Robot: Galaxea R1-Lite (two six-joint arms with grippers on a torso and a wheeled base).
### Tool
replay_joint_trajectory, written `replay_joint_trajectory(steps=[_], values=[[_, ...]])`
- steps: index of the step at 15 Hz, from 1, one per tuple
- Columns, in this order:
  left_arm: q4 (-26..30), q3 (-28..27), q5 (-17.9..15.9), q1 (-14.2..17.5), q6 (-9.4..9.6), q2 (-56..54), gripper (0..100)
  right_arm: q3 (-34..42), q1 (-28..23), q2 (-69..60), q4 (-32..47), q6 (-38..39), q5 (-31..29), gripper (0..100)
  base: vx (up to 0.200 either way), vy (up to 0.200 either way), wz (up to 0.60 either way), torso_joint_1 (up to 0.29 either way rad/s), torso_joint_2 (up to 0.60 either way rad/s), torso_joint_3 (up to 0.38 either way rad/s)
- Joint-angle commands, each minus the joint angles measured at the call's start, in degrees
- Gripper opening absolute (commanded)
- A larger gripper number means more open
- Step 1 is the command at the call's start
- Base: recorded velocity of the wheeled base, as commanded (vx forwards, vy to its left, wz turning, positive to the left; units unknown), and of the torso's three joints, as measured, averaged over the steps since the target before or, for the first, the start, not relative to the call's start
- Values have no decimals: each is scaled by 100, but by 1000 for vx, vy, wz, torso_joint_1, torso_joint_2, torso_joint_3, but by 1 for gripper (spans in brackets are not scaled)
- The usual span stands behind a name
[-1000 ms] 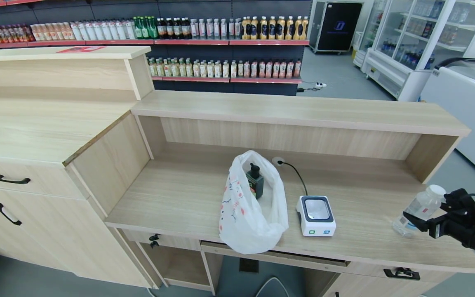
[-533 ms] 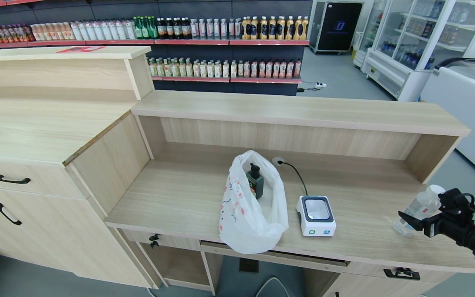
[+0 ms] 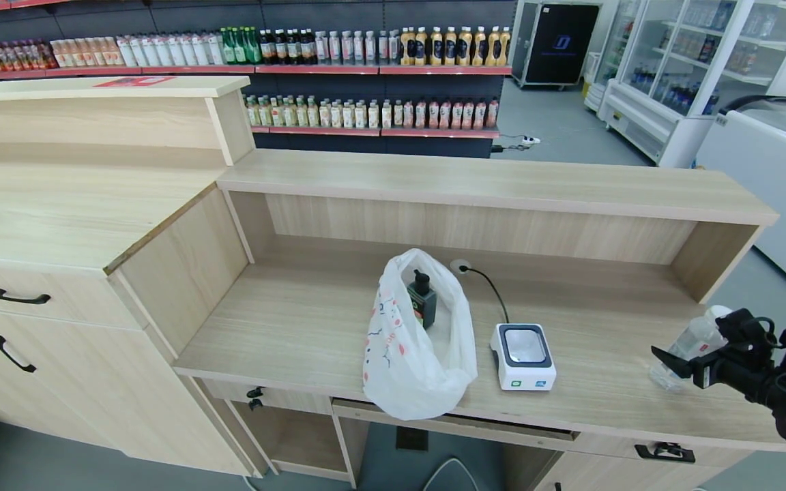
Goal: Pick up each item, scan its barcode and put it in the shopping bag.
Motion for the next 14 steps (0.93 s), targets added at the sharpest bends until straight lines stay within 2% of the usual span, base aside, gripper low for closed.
replay_joint_trajectory(steps=[1,8,9,14], values=[[0,0,2,0,0,-2,0,-102,32,54,-4,-3,1,100,0,0,0,0,0,0],[0,0,2,0,0,-2,0,-234,147,125,58,6,-8,100,0,0,0,0,0,0],[0,0,2,0,0,-2,0,-234,147,133,58,6,-8,0,0,0,0,0,0,0],[0,0,2,0,0,-2,0,-269,138,142,-12,14,-17,0,0,0,0,0,0,0]])
